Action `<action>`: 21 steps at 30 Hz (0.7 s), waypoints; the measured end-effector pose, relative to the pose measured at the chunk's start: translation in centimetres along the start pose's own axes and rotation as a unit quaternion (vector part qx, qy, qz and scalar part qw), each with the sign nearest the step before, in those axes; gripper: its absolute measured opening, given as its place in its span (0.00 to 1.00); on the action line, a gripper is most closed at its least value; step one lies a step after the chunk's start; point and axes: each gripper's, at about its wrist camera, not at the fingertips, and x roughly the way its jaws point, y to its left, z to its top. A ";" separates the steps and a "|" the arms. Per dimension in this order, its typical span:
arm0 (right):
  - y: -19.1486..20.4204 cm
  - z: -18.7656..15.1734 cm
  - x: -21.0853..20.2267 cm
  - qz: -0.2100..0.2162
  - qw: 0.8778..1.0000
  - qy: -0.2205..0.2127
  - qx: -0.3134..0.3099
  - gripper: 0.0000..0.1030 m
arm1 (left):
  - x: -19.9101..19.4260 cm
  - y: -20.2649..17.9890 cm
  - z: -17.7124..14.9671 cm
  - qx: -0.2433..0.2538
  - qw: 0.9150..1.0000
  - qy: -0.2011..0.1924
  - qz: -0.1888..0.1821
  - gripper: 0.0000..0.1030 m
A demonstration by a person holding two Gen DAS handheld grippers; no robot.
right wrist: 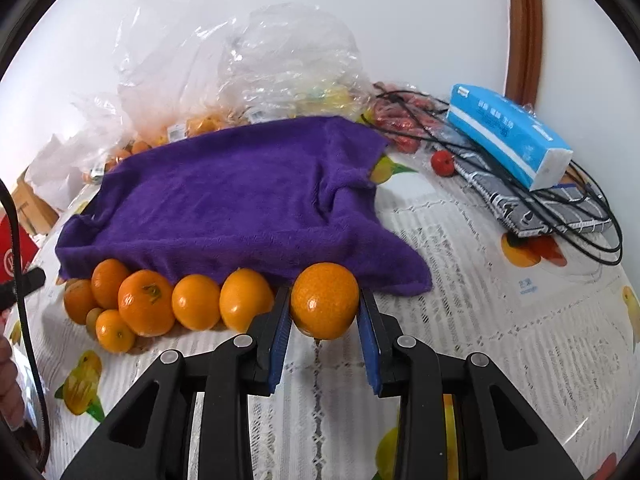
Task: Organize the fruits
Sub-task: 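Close the right tool on an orange while the left tool approaches a small yellow-green fruit, then lift the orange with the right tool while the left tool grasps the yellow-green fruit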
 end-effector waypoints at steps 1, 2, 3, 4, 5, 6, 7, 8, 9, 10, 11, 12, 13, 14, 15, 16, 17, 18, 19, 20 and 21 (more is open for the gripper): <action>0.1 -0.1 0.0 0.005 1.000 0.003 -0.001 0.32 | -0.1 0.1 -0.2 -0.006 1.000 0.003 -0.002 0.87; 0.2 -0.2 -0.1 0.008 1.000 0.004 -0.002 0.32 | -0.2 0.0 -0.3 -0.009 1.000 0.004 -0.010 0.87; 0.3 -0.3 -0.1 0.010 1.000 0.005 -0.004 0.32 | -0.3 -0.1 -0.3 -0.010 1.000 0.005 -0.017 0.87; 0.5 -0.4 -0.2 0.011 1.000 0.005 -0.007 0.32 | -0.2 -0.4 -0.3 -0.007 1.000 0.007 -0.022 0.87; 0.6 -0.4 -0.3 0.009 1.000 0.004 -0.009 0.32 | -0.2 -1.0 -0.2 0.003 1.000 0.007 -0.021 0.87; 0.7 -0.5 -0.3 0.008 1.000 0.002 -0.010 0.32 | -0.2 -1.4 -0.1 0.011 1.000 0.006 -0.015 0.87; 0.7 -0.5 -0.4 0.008 1.000 0.001 -0.011 0.32 | -0.1 -1.7 0.0 0.020 1.000 0.004 -0.006 0.85; 0.7 -0.6 -0.5 0.009 1.000 0.000 -0.010 0.32 | 0.0 -1.9 0.2 0.024 1.000 0.002 0.003 0.83; 0.6 -0.6 -0.5 0.011 1.000 -0.001 -0.008 0.32 | 0.0 -1.9 0.4 0.024 1.000 -0.001 0.012 0.82; 0.5 -0.6 -0.6 0.013 1.000 -0.001 -0.006 0.32 | 0.0 -1.9 0.5 0.022 1.000 -0.004 0.021 0.79; 0.5 -0.7 -0.5 0.014 1.000 0.000 -0.005 0.32 | 0.1 -1.8 0.6 0.021 0.999 -0.003 0.028 0.76; 0.4 -0.7 -0.5 0.016 1.000 0.001 -0.004 0.32 | 0.3 -1.7 0.7 0.021 0.999 0.000 0.036 0.75; 0.5 -0.7 -0.5 0.017 1.000 0.003 -0.004 0.32 | 0.6 -1.6 0.7 0.023 0.999 0.005 0.046 0.69; 0.5 -0.7 -0.5 0.016 1.000 0.003 -0.004 0.32 | 1.0 -1.5 0.6 0.027 0.998 0.012 0.051 0.60; 0.5 -0.8 -0.5 0.016 1.000 0.003 -0.004 0.32 | 1.2 -1.4 0.5 0.028 0.998 0.017 0.052 0.57; 0.5 -0.8 -0.5 0.016 1.000 0.003 -0.004 0.32 | 1.6 -1.4 0.4 0.031 0.998 0.024 0.049 0.53; 0.5 -0.8 -0.5 0.016 1.000 0.003 -0.004 0.32 | 1.9 -1.4 0.3 0.034 0.998 0.031 0.042 0.52; 0.5 -0.8 -0.5 0.017 1.000 0.003 -0.004 0.32 | 2.1 -1.5 0.2 0.037 0.998 0.034 0.040 0.51; 0.5 -0.8 -0.5 0.017 1.000 0.003 -0.004 0.32 | 2.3 -1.7 0.2 0.040 0.998 0.034 0.043 0.51; 0.5 -0.8 -0.5 0.017 1.000 0.003 -0.003 0.32 | 2.5 -1.9 0.1 0.044 0.997 0.033 0.046 0.51; 0.5 -0.8 -0.5 0.017 1.000 0.004 -0.003 0.32 | 2.8 -2.0 0.2 0.045 0.997 0.034 0.049 0.51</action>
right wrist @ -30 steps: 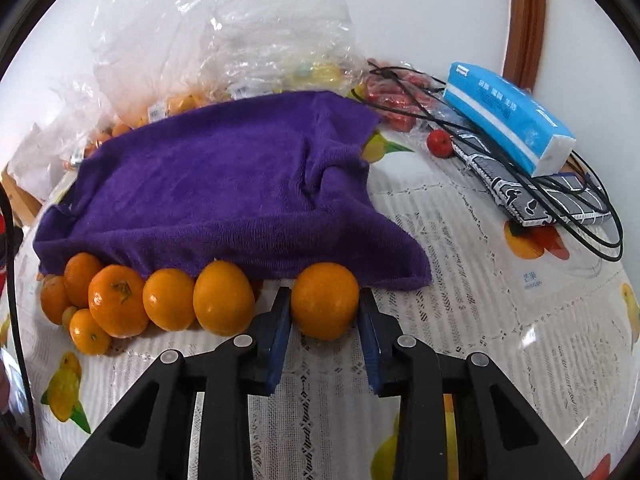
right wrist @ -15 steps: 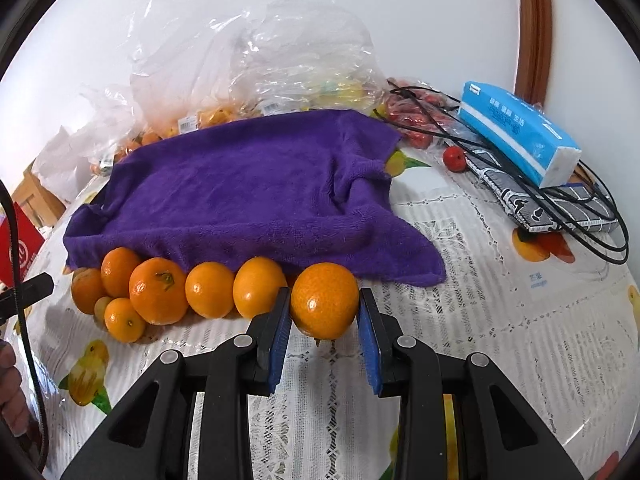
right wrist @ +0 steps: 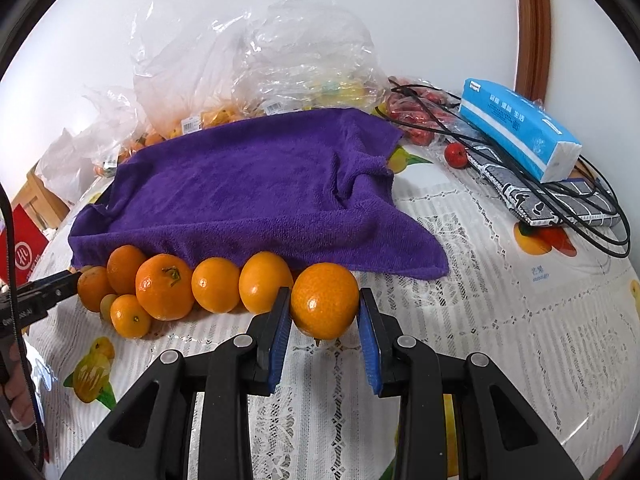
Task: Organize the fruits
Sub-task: 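Lift the orange with the right tool while the left tool grasps the yellow-green fruit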
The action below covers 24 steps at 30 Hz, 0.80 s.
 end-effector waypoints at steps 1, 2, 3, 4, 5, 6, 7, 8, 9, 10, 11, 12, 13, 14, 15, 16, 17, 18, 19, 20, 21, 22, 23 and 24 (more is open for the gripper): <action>0.0 0.0 0.0 0.000 1.000 0.000 0.000 0.32 | 0.2 -0.1 0.0 0.000 1.000 0.002 0.000 0.51; 0.0 0.0 0.0 0.000 1.000 0.000 0.001 0.32 | 0.5 -0.2 0.0 -0.001 1.000 0.005 0.001 0.51; 0.0 0.0 0.0 0.000 1.000 0.001 0.001 0.32 | 0.7 -0.3 0.1 -0.002 1.000 0.004 0.002 0.51; 0.0 0.0 0.0 0.000 1.000 0.001 0.001 0.32 | 0.8 -0.3 0.1 -0.001 1.000 0.001 0.005 0.51; 0.0 0.0 0.0 0.000 1.000 0.001 0.001 0.32 | 0.8 -0.5 0.1 0.002 1.000 0.000 0.008 0.49; 0.0 -0.1 0.0 0.000 1.000 0.001 0.001 0.32 | 0.9 -0.6 0.1 0.005 1.000 0.000 0.010 0.47; 0.0 -0.1 0.1 0.000 1.000 0.002 0.001 0.32 | 0.9 -0.7 0.0 0.008 1.000 0.000 0.013 0.44; 0.0 -0.1 0.1 -0.001 1.000 0.003 0.002 0.32 | 0.9 -0.9 0.0 0.011 1.000 0.001 0.016 0.40; -0.1 -0.1 0.1 -0.001 1.000 0.003 0.002 0.32 | 0.9 -1.1 0.0 0.015 1.000 0.001 0.015 0.37; -0.1 -0.1 0.2 -0.001 1.000 0.004 0.002 0.32 | 0.9 -1.2 0.0 0.020 1.000 0.001 0.014 0.29; -0.1 -0.1 0.2 -0.001 1.000 0.004 0.002 0.32 | 0.9 -1.4 0.0 0.024 1.000 0.001 0.016 0.26; -0.1 -0.1 0.2 -0.001 1.000 0.004 0.002 0.32 | 0.9 -1.5 0.0 0.027 1.000 0.001 0.015 0.26; -0.1 -0.1 0.2 0.000 1.000 0.004 0.003 0.32 | 0.9 -1.6 0.0 0.029 1.000 0.002 0.010 0.26; -0.1 -0.1 0.2 0.000 1.000 0.004 0.003 0.32 | 0.9 -1.6 0.0 0.030 1.000 0.001 0.008 0.26; -0.1 -0.1 0.2 0.000 1.000 0.004 0.003 0.32 | 0.9 -1.6 0.0 0.030 1.000 0.001 0.007 0.26; -0.1 -0.1 0.2 0.000 1.000 0.005 0.004 0.32 | 0.9 -1.6 0.0 0.028 1.000 0.001 0.006 0.26; -0.2 -0.1 0.2 0.000 1.000 0.005 0.005 0.32 | 0.9 -1.5 0.0 0.025 1.000 0.001 0.004 0.26; -0.2 -0.1 0.3 0.001 1.000 0.006 0.005 0.32 | 0.9 -1.4 0.0 0.022 1.000 0.001 0.002 0.26; -0.2 -0.1 0.3 0.002 1.000 0.006 0.006 0.32 | 0.9 -1.4 0.0 0.021 1.000 0.000 0.001 0.26; -0.2 -0.1 0.2 0.003 1.000 0.005 0.007 0.32 | 0.8 -1.4 0.0 0.020 1.000 0.000 0.000 0.26; -0.2 -0.2 0.2 0.004 1.000 0.004 0.007 0.32 | 0.8 -1.3 -0.1 0.017 1.000 -0.001 -0.001 0.26; -0.3 -0.2 0.1 0.006 1.000 0.002 0.007 0.32 | 0.7 -1.2 -0.1 0.015 1.000 -0.001 -0.003 0.26; -0.3 -0.2 0.0 0.008 1.000 -0.002 0.007 0.32 | 0.6 -1.2 -0.2 0.015 1.000 -0.001 -0.005 0.26; -0.3 -0.2 -0.2 0.010 1.000 -0.006 0.006 0.32 | 0.5 -1.1 -0.3 0.016 1.000 -0.001 -0.006 0.26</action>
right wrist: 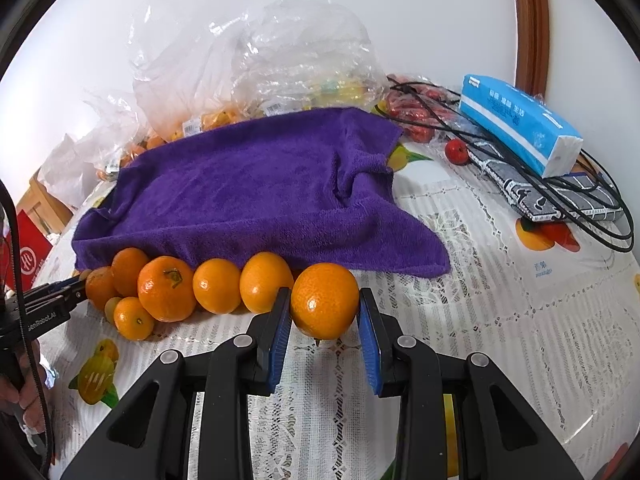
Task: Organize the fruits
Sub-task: 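Lift the orange with the right tool while the left tool grasps the yellow-green fruit, then carry the orange and yellow-green fruit over the purple towel with both tools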
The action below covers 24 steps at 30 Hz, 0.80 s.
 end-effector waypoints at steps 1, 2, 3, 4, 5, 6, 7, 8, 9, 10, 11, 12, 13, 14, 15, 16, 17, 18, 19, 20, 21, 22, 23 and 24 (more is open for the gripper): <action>0.1 0.0 -0.3 0.001 1.000 -0.006 -0.002 0.32 | -0.2 0.0 -0.1 0.002 1.000 0.001 -0.003 0.26; 0.2 0.0 -0.5 0.000 1.000 -0.010 -0.005 0.32 | -0.4 0.0 -0.2 0.002 1.000 0.001 -0.004 0.26; 0.3 0.0 -0.8 -0.001 1.000 -0.015 -0.009 0.32 | -0.6 0.0 -0.3 0.002 1.000 0.002 -0.004 0.26; 0.4 -0.1 -1.1 -0.001 1.000 -0.020 -0.012 0.32 | -0.9 0.0 -0.5 0.003 1.000 0.001 -0.004 0.26; 0.5 -0.1 -1.4 -0.001 1.000 -0.024 -0.013 0.32 | -1.2 0.0 -0.6 0.004 1.000 -0.001 -0.004 0.26; 0.5 -0.1 -1.7 -0.001 1.000 -0.026 -0.011 0.32 | -1.6 0.1 -0.7 0.005 1.000 -0.004 -0.004 0.26; 0.5 -0.1 -2.0 -0.001 1.000 -0.026 -0.009 0.32 | -2.1 0.2 -0.8 0.006 1.000 -0.007 -0.002 0.26; 0.5 0.0 -2.4 0.001 1.000 -0.027 -0.007 0.32 | -2.5 0.3 -0.8 0.005 1.000 -0.010 -0.003 0.26; 0.5 0.0 -2.8 0.004 1.000 -0.029 -0.006 0.32 | -2.9 0.5 -0.7 0.003 1.000 -0.013 -0.005 0.26; 0.7 0.1 -3.3 0.005 0.999 -0.033 -0.009 0.32 | -3.4 0.6 -0.6 0.001 1.000 -0.017 -0.006 0.26; 0.9 0.4 -3.6 0.005 0.999 -0.036 -0.013 0.32 | -3.8 0.7 -0.5 -0.001 1.000 -0.021 -0.006 0.26; 1.2 0.6 -4.0 0.003 0.999 -0.040 -0.019 0.32 | -4.2 0.7 -0.3 -0.002 1.000 -0.026 -0.006 0.26; 1.6 0.8 -4.4 0.000 0.999 -0.046 -0.026 0.32 | -4.7 0.6 0.0 -0.001 0.999 -0.033 -0.005 0.26; 2.0 1.2 -4.9 0.001 0.998 -0.054 -0.032 0.32 | -5.1 0.5 0.4 0.000 0.999 -0.040 -0.004 0.26; 2.3 1.5 -5.2 0.002 0.998 -0.059 -0.035 0.32 | -5.3 0.5 0.7 0.000 0.999 -0.045 -0.002 0.26; 2.6 1.9 -5.6 0.006 0.997 -0.066 -0.040 0.32 | -5.7 0.4 1.2 0.001 0.999 -0.050 0.001 0.26; 2.9 2.2 -5.8 0.009 0.997 -0.071 -0.043 0.32 | -5.9 0.2 1.8 0.000 0.998 -0.057 0.002 0.26; 3.2 2.6 -6.0 0.012 0.996 -0.075 -0.046 0.32 | -6.2 0.1 2.3 0.000 0.998 -0.064 0.002 0.26; 3.4 3.0 -6.2 0.015 0.996 -0.079 -0.048 0.32 | -6.4 0.0 2.8 -0.001 0.997 -0.072 0.002 0.26; 3.6 3.5 -6.2 0.016 0.995 -0.082 -0.050 0.32 | -6.5 -0.2 3.3 0.000 0.997 -0.080 0.005 0.26; 3.8 3.9 -6.1 0.017 0.995 -0.084 -0.051 0.32 | -6.6 -0.4 3.8 0.000 0.996 -0.086 0.007 0.26; 3.9 4.4 -6.1 0.019 0.995 -0.086 -0.051 0.32 | -6.4 -0.6 4.5 0.000 0.996 -0.092 0.008 0.26; 4.0 4.8 -6.1 0.023 0.995 -0.087 -0.050 0.32 | -6.2 -0.8 5.0 0.000 0.995 -0.097 0.007 0.26; 4.2 5.3 -5.9 0.027 0.995 -0.088 -0.049 0.32 | -6.0 -0.9 5.4 -0.001 0.995 -0.099 0.007 0.26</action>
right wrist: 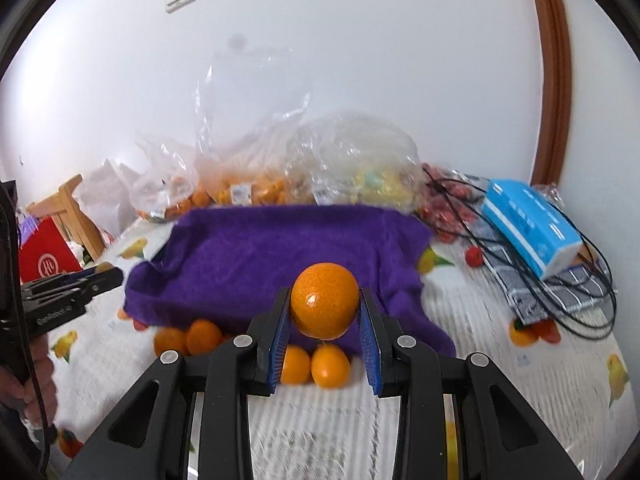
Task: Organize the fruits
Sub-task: 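Carry the orange and yellow-green fruit over the purple towel with both tools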
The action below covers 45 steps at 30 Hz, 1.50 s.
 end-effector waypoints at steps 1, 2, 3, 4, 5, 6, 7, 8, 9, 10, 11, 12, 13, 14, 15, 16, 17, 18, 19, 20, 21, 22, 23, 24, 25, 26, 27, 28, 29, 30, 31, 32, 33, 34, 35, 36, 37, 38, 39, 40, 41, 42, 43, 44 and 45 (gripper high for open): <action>0.1 0.6 0.2 0.005 1.000 -0.002 0.002 0.32 | 0.4 -0.2 0.4 -0.001 1.000 -0.002 -0.001 0.26; 0.3 1.1 0.4 0.008 1.000 -0.004 0.002 0.32 | 0.9 -0.4 0.9 -0.003 1.000 -0.004 -0.004 0.26; 0.4 1.6 0.6 0.009 1.000 -0.007 0.000 0.32 | 1.4 -0.6 1.3 -0.005 1.000 -0.006 -0.008 0.26; 0.6 2.3 0.9 0.009 1.000 -0.010 -0.002 0.32 | 1.8 -0.8 1.6 -0.005 1.000 -0.007 -0.010 0.26; 0.8 2.7 1.1 0.009 1.000 -0.012 -0.004 0.32 | 2.3 -0.9 2.0 -0.006 1.000 -0.009 -0.011 0.26; 0.9 3.2 1.4 0.010 1.000 -0.014 -0.005 0.32 | 2.7 -1.0 2.2 -0.007 1.000 -0.010 -0.012 0.26; 1.1 3.8 1.8 0.012 1.000 -0.016 -0.006 0.32 | 3.2 -1.0 2.5 -0.008 1.000 -0.011 -0.014 0.26; 1.3 4.3 2.1 0.015 1.000 -0.017 -0.007 0.32 | 3.8 -1.0 2.8 -0.011 1.000 -0.012 -0.015 0.26; 1.4 4.7 2.6 0.018 1.000 -0.017 -0.008 0.32 | 4.4 -1.0 3.0 -0.014 1.000 -0.012 -0.015 0.26; 1.5 5.1 3.1 0.019 1.000 -0.018 -0.007 0.32 | 4.7 -1.0 2.9 -0.017 1.000 -0.012 -0.015 0.26; 1.6 5.3 3.6 0.019 1.000 -0.017 -0.007 0.32 | 5.1 -0.8 2.8 -0.020 1.000 -0.012 -0.015 0.26; 1.5 5.4 4.1 0.019 1.000 -0.016 -0.004 0.32 | 5.6 -0.7 2.6 -0.021 1.000 -0.012 -0.014 0.26; 1.3 5.3 4.7 0.020 1.000 -0.014 0.001 0.32 | 5.9 -0.6 2.3 -0.022 1.000 -0.012 -0.012 0.26; 1.1 5.0 5.2 0.022 1.000 -0.010 0.007 0.32 | 6.3 -0.4 1.8 -0.023 1.000 -0.011 -0.010 0.26; 0.7 4.5 6.0 0.024 1.000 -0.002 0.014 0.32 | 6.7 -0.3 1.4 -0.023 1.000 -0.009 -0.006 0.26; 0.4 4.0 6.5 0.025 1.000 0.004 0.018 0.32 | 7.1 -0.2 1.0 -0.019 1.000 -0.007 -0.001 0.26; 0.1 3.5 7.2 0.023 0.999 0.013 0.022 0.32 | 7.2 -0.2 0.8 -0.015 1.000 -0.009 0.003 0.26; -0.2 3.1 7.7 0.018 0.999 0.023 0.024 0.32 | 7.3 -0.1 0.6 -0.013 1.000 -0.013 0.008 0.26; -0.5 2.8 8.2 0.012 0.999 0.031 0.028 0.32 | 7.4 0.0 0.5 -0.014 1.000 -0.018 0.011 0.26; -0.9 2.6 8.6 0.007 0.999 0.034 0.033 0.32 | 7.5 0.1 0.3 -0.017 1.000 -0.019 0.009 0.26; -1.2 2.5 8.8 0.005 0.999 0.035 0.040 0.32 | 7.6 0.2 0.3 -0.022 1.000 -0.014 0.003 0.26; -1.6 2.4 8.9 0.003 0.998 0.035 0.046 0.32 | 7.7 0.4 0.3 -0.027 1.000 -0.011 -0.003 0.26; -1.8 2.3 9.0 0.001 0.998 0.034 0.049 0.32 | 7.8 0.5 0.2 -0.030 0.999 -0.009 -0.008 0.26; -2.1 2.1 9.1 -0.002 0.998 0.033 0.051 0.32 | 7.9 0.5 0.1 -0.031 0.999 -0.007 -0.009 0.26; -2.3 1.9 9.2 -0.004 0.998 0.033 0.052 0.32 | 8.0 0.4 0.1 -0.032 0.999 -0.006 -0.009 0.26; -2.4 1.8 9.4 -0.005 0.998 0.035 0.053 0.32 | 8.1 0.3 0.0 -0.032 0.999 -0.005 -0.010 0.26; -2.5 1.7 9.6 -0.006 0.998 0.037 0.054 0.32 | 8.3 0.2 -0.1 -0.031 0.999 -0.002 -0.011 0.26; -2.5 1.6 9.8 -0.005 0.998 0.040 0.055 0.32 | 8.5 0.1 -0.3 -0.029 1.000 0.001 -0.010 0.26; -2.4 1.5 10.0 -0.003 0.998 0.042 0.053 0.32 | 8.6 0.1 -0.3 -0.030 0.999 0.003 -0.011 0.26; -2.2 1.4 10.2 -0.003 0.998 0.044 0.050 0.32 | 8.7 0.1 -0.4 -0.031 0.999 0.006 -0.012 0.26; -2.0 1.3 10.3 -0.005 0.998 0.045 0.044 0.32 | 8.8 0.1 -0.4 -0.032 0.999 0.007 -0.013 0.26; -1.8 1.2 10.4 -0.007 0.998 0.045 0.038 0.32 | 8.9 0.3 -0.5 -0.035 0.999 0.007 -0.014 0.26; -1.5 1.1 10.5 -0.006 0.998 0.046 0.034 0.32 | 8.8 0.4 -0.5 -0.038 0.999 0.007 -0.013 0.26; -1.4 1.0 10.6 -0.004 0.998 0.049 0.030 0.32 | 8.8 0.6 -0.4 -0.041 0.999 0.007 -0.014 0.26; -1.2 0.9 10.6 -0.002 0.998 0.051 0.029 0.32 | 8.9 0.7 -0.4 -0.044 0.999 0.008 -0.014 0.26; -1.1 0.8 10.7 -0.001 0.998 0.053 0.028 0.32 | 8.9 0.9 -0.4 -0.047 0.999 0.010 -0.014 0.26; -1.0 0.8 10.8 0.001 0.998 0.055 0.027 0.32 | 9.0 0.9 -0.5 -0.049 0.999 0.012 -0.014 0.26; -0.8 0.7 10.9 0.001 0.998 0.057 0.025 0.32 | 9.1 1.0 -0.5 -0.049 0.999 0.015 -0.015 0.26; -0.8 0.7 11.0 0.001 0.998 0.059 0.024 0.32 | 9.2 1.0 -0.5 -0.050 0.998 0.018 -0.016 0.26; -0.7 0.6 11.1 0.000 0.998 0.061 0.023 0.32 | 9.2 1.0 -0.5 -0.050 0.998 0.020 -0.016 0.26; -0.6 0.5 11.2 0.000 0.998 0.064 0.022 0.32 | 9.3 1.0 -0.5 -0.050 0.998 0.022 -0.016 0.26; -0.6 0.5 11.3 0.000 0.998 0.067 0.021 0.32 | 9.3 1.0 -0.5 -0.049 0.998 0.025 -0.017 0.26; -0.6 0.4 11.4 -0.001 0.997 0.069 0.021 0.32 | 9.5 1.0 -0.5 -0.048 0.998 0.029 -0.019 0.26; -0.6 0.4 11.5 -0.001 0.997 0.072 0.021 0.32 | 9.5 1.0 -0.5 -0.048 0.998 0.031 -0.019 0.26; -0.6 0.3 11.7 -0.001 0.997 0.075 0.020 0.32 | 9.6 1.0 -0.6 -0.048 0.998 0.032 -0.018 0.26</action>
